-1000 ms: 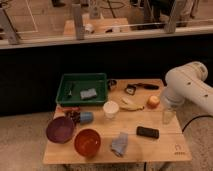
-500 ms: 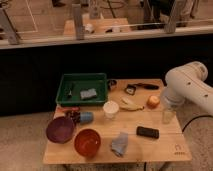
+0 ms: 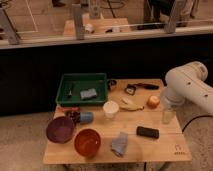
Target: Place apple in metal cup
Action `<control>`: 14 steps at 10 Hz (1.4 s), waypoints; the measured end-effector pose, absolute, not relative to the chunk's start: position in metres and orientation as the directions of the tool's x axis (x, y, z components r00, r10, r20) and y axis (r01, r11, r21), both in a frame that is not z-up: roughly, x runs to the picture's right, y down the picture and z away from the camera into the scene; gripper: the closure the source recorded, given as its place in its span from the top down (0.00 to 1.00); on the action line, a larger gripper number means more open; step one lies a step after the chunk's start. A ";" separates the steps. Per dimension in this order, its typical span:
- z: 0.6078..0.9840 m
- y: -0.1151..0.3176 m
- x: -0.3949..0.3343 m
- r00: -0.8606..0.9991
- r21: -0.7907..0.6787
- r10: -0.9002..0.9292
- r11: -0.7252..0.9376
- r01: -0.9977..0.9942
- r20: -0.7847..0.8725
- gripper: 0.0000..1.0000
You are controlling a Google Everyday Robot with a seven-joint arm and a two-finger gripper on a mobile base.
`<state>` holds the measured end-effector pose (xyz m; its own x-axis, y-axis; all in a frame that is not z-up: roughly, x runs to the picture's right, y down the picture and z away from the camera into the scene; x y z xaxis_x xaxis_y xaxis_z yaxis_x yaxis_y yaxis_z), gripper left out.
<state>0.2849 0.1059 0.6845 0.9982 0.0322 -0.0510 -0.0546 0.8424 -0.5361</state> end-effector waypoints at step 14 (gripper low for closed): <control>0.838 0.045 0.345 0.995 -0.380 0.092 0.920 -0.098 -0.034 0.80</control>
